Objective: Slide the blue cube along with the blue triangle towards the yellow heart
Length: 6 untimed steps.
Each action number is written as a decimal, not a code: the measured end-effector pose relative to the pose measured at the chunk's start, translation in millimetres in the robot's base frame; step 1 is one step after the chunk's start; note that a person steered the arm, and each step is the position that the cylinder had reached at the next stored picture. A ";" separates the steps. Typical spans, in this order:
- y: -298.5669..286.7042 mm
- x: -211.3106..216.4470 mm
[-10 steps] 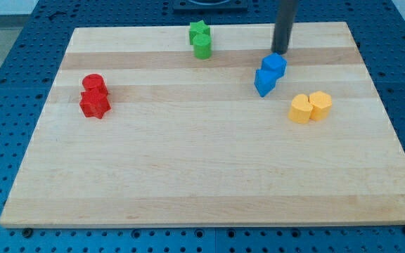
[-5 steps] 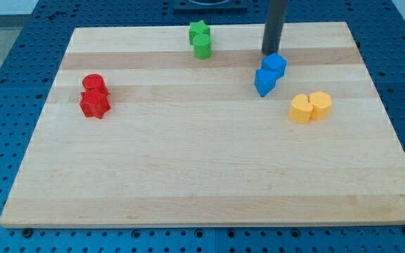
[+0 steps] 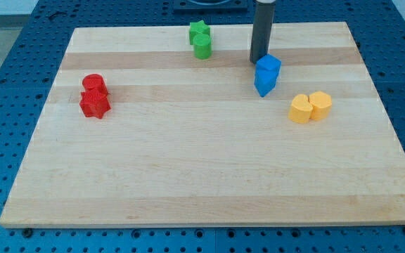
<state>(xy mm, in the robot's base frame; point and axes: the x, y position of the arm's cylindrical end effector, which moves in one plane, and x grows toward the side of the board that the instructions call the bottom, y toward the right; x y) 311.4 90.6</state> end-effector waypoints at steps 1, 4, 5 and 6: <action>2.0 -5.0; 76.2 -31.4; 47.5 -36.4; 28.0 -14.4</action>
<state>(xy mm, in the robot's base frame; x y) 297.0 118.6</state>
